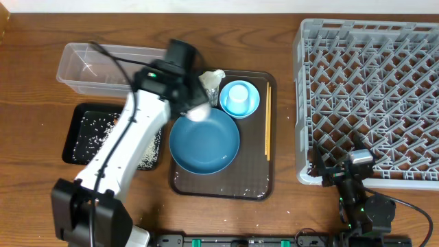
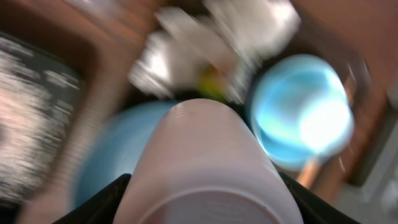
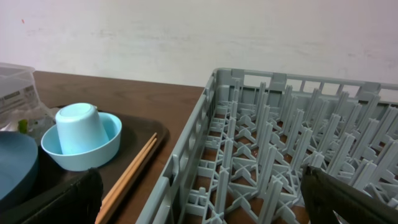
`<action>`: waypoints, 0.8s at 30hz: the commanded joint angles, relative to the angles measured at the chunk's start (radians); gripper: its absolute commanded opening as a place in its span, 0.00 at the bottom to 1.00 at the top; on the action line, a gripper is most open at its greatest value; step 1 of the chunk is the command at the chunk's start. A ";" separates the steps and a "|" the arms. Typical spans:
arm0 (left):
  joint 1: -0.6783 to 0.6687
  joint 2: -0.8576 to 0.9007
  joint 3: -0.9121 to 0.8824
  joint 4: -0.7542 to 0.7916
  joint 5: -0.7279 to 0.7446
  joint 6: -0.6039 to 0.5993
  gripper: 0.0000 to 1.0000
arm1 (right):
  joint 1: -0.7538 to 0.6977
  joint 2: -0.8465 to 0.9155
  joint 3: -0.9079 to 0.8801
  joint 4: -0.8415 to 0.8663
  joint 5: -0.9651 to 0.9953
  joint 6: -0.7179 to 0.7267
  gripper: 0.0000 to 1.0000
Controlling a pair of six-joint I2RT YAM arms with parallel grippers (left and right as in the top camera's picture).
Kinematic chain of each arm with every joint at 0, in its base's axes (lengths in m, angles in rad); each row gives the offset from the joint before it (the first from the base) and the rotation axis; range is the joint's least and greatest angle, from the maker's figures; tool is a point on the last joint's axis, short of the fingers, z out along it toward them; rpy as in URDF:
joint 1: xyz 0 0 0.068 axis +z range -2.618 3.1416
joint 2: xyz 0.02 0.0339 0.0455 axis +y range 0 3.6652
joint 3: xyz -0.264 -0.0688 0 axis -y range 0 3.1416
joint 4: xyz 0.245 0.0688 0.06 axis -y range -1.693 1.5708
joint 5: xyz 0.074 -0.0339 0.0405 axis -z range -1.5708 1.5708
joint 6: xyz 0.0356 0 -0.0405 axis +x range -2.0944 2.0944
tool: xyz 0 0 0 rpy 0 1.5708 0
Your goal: Sort waste into correct bins and load items into the dishwasher rack
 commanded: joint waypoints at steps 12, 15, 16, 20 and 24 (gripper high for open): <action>-0.388 0.074 -0.006 0.042 -0.034 -0.042 0.50 | -0.018 -0.006 -0.001 -0.005 -0.001 -0.015 0.99; -0.430 0.124 -0.006 0.086 -0.038 -0.041 0.51 | -0.018 -0.006 -0.001 -0.005 -0.001 -0.015 0.99; -0.443 0.145 -0.006 0.099 -0.039 -0.041 0.51 | -0.018 -0.006 -0.001 -0.005 -0.001 -0.015 0.99; -0.464 0.212 -0.006 0.124 -0.090 -0.041 0.51 | -0.018 -0.006 -0.001 -0.005 -0.001 -0.015 0.99; -0.463 0.236 -0.006 0.132 -0.162 -0.041 0.51 | -0.018 -0.006 -0.001 -0.005 -0.001 -0.015 0.99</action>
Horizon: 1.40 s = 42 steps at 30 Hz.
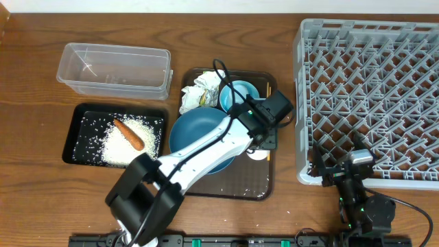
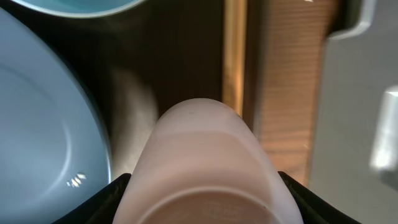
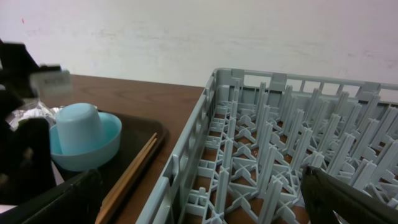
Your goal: Sort waste into correct bins and load items into the dishwasher rack
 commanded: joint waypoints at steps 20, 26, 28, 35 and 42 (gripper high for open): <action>0.004 -0.010 0.003 -0.022 -0.118 0.022 0.79 | -0.018 -0.006 -0.001 -0.005 -0.001 -0.015 0.99; 0.004 -0.065 0.006 -0.027 -0.116 0.031 0.83 | -0.018 -0.006 -0.001 -0.005 -0.001 -0.015 0.99; 0.006 -0.097 0.011 -0.027 -0.116 0.058 0.83 | -0.018 -0.006 -0.001 -0.005 -0.001 -0.015 0.99; 0.111 -0.216 0.042 -0.023 -0.220 0.101 0.84 | -0.018 -0.006 -0.001 -0.005 -0.001 -0.015 0.99; 0.414 -0.208 0.188 -0.118 0.167 0.224 0.83 | -0.018 -0.006 -0.001 -0.005 -0.001 -0.015 0.99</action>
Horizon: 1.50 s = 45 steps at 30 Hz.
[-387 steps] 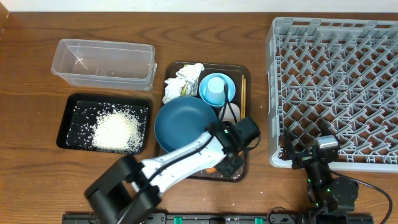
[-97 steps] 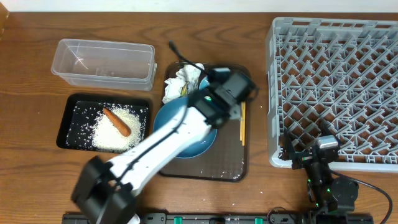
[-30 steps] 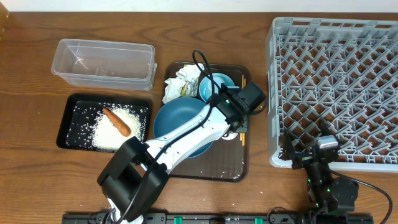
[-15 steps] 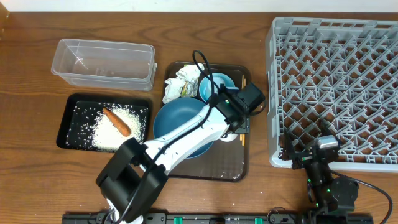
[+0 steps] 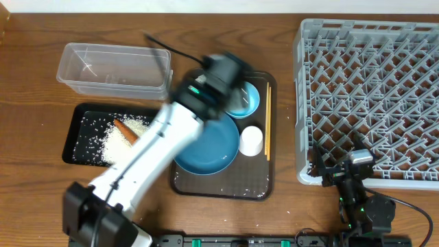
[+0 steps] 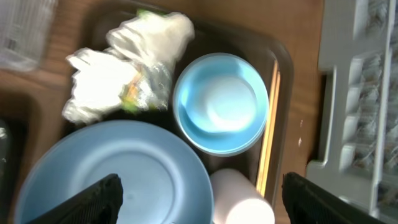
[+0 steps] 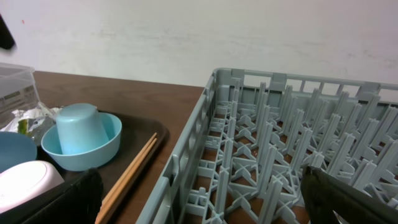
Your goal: Sort waste into correct bins and load items into the dishwasher rack
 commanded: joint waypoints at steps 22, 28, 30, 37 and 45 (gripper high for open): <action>0.209 0.435 0.287 -0.101 0.018 0.163 0.85 | -0.018 -0.006 -0.001 -0.005 -0.001 -0.015 0.99; 0.208 0.482 0.287 -0.076 0.018 0.163 0.84 | -0.018 -0.006 -0.001 -0.005 -0.001 -0.015 0.99; 0.205 0.493 0.285 -0.076 0.019 0.163 0.84 | -0.018 -0.006 -0.001 -0.005 -0.001 -0.015 0.99; 0.179 0.550 0.272 -0.074 0.013 0.163 0.84 | -0.018 -0.006 -0.001 -0.005 -0.001 -0.015 0.99; 0.168 0.585 0.272 -0.036 -0.091 0.156 0.84 | -0.018 -0.006 -0.001 -0.005 -0.001 -0.015 0.99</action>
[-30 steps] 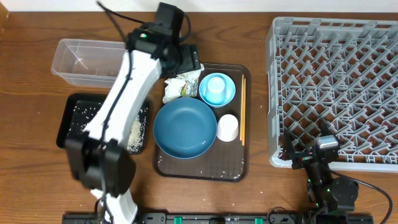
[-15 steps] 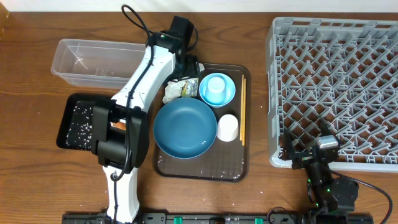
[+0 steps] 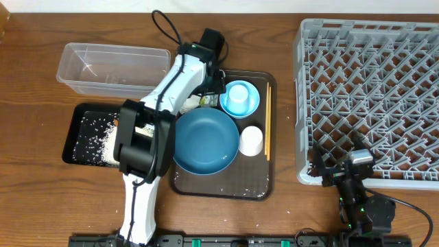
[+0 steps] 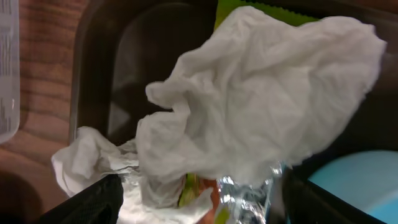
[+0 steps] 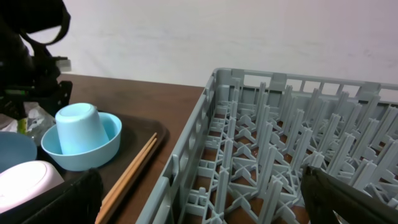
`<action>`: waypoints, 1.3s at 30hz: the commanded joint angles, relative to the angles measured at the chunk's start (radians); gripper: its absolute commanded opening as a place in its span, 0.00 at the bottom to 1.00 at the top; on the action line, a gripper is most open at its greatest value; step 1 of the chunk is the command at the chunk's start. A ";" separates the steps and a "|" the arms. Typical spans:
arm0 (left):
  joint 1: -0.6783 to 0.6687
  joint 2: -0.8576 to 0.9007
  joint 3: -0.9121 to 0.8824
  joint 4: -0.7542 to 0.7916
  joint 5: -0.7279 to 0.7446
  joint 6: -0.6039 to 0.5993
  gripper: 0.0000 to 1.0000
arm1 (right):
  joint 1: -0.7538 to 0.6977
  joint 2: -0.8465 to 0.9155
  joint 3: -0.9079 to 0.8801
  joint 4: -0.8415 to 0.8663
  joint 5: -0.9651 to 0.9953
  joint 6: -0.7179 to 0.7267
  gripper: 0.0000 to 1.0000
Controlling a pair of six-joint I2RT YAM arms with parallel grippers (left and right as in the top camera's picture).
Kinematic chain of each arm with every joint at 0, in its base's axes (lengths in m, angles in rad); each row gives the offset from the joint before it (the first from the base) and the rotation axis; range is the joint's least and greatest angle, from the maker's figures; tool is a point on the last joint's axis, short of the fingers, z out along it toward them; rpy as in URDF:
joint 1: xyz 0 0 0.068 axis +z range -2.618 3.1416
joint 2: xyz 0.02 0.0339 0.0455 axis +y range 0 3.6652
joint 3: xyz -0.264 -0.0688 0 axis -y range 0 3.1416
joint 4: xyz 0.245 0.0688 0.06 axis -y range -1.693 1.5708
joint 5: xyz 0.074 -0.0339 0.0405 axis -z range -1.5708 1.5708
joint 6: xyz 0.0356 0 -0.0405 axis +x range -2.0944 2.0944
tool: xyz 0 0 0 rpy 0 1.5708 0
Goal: Sort waste into correct bins and load items into the dishwasher rack
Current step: 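Grasp the crumpled tissue and wrapper with the left gripper, then carry the tissue trash to the clear container and release it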
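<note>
Crumpled white napkins and foil wrappers [image 4: 261,99] lie at the back left of the dark tray [image 3: 223,186]. My left gripper [image 4: 205,208] hangs low over this waste [image 3: 203,101], open, one finger on either side of the pile. On the tray are a blue plate [image 3: 204,140], a light blue bowl with an upturned cup in it [image 3: 240,98], a pale pink cup [image 3: 252,140] and chopsticks [image 3: 267,122]. My right gripper [image 5: 205,205] rests open at the near edge of the grey dishwasher rack [image 3: 370,96], with nothing in it.
A clear plastic bin [image 3: 113,67] stands left of the tray at the back. In front of it is a black tray with scattered rice [image 3: 89,134]. The left arm stretches from the table's front edge across that tray's right side.
My left gripper was above the tray, looking down on waste, bowl and plate. Now it is low over the crumpled waste, still open. The pink cup has stayed beside the chopsticks.
My left gripper was shut on the pale pink cup near the waste and the bowl. Then it held the cup low at the tray's right side beside the chopsticks. Later the cup stood there alone and the gripper was empty. Now the gripper straddles the waste.
</note>
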 commanded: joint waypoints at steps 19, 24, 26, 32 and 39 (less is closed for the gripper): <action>-0.058 0.018 -0.015 0.013 -0.060 -0.005 0.20 | -0.018 -0.006 -0.001 -0.005 -0.001 -0.015 0.99; -0.059 0.015 -0.015 -0.004 -0.060 -0.005 0.06 | -0.018 -0.006 -0.001 -0.005 -0.001 -0.014 0.99; -0.059 0.004 -0.015 -0.017 -0.060 -0.005 0.06 | -0.018 -0.006 -0.001 -0.005 -0.001 -0.015 0.99; -0.059 -0.097 -0.015 -0.040 -0.060 -0.005 0.06 | -0.018 -0.006 -0.001 -0.005 -0.001 -0.014 0.99; -0.058 -0.241 -0.015 -0.041 -0.060 -0.005 0.06 | -0.018 -0.006 -0.001 -0.005 -0.001 -0.015 0.99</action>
